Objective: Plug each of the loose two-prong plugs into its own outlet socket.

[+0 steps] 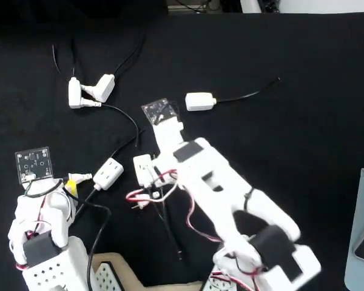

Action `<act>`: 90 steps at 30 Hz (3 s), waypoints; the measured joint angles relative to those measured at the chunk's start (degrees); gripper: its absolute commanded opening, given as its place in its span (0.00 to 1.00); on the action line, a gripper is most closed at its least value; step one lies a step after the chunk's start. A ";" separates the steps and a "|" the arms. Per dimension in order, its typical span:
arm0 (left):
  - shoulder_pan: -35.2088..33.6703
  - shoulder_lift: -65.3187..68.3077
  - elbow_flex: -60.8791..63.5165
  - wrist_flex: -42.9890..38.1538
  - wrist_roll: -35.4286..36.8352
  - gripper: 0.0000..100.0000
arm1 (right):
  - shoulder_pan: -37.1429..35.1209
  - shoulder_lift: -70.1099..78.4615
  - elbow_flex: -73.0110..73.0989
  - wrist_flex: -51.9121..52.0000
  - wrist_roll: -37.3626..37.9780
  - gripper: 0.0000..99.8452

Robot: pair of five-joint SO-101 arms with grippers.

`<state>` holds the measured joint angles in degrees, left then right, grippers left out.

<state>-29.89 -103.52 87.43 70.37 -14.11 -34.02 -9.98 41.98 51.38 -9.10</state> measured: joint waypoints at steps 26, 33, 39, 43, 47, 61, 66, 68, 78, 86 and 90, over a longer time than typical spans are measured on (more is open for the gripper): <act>-0.18 0.00 0.88 0.00 0.00 0.23 | -1.05 11.78 -7.91 -0.53 -2.11 0.01; -0.18 0.00 0.88 0.00 0.00 0.23 | 5.71 5.80 -7.91 0.70 -5.45 0.01; -0.18 0.00 0.88 0.00 0.00 0.23 | 13.71 5.54 -7.74 0.70 -21.63 0.01; -0.18 0.00 0.88 0.00 0.00 0.23 | 16.18 5.54 -6.68 0.70 -31.56 0.01; -0.18 0.00 0.88 0.00 0.00 0.23 | 17.85 5.45 -6.68 0.70 -42.20 0.01; -0.18 0.00 1.76 0.00 0.00 0.23 | 20.84 5.45 -10.11 11.34 -55.30 0.22; -0.18 0.00 1.76 0.00 0.00 0.23 | 20.84 5.45 -14.07 17.85 -55.30 0.40; -0.18 0.00 1.76 0.00 0.00 0.23 | 20.84 5.45 -15.30 20.57 -55.30 0.45; -0.18 0.00 1.76 0.00 0.00 0.23 | 20.84 5.45 -19.87 35.34 -36.75 0.52; -0.18 0.00 1.76 0.00 0.00 0.23 | 20.92 5.45 -23.21 40.44 -9.67 0.51; -0.18 0.00 1.76 0.00 0.00 0.23 | 21.01 5.45 -23.21 40.62 5.10 0.51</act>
<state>-30.07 -103.52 89.19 70.37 -14.11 -13.01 -4.53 18.77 92.00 -4.00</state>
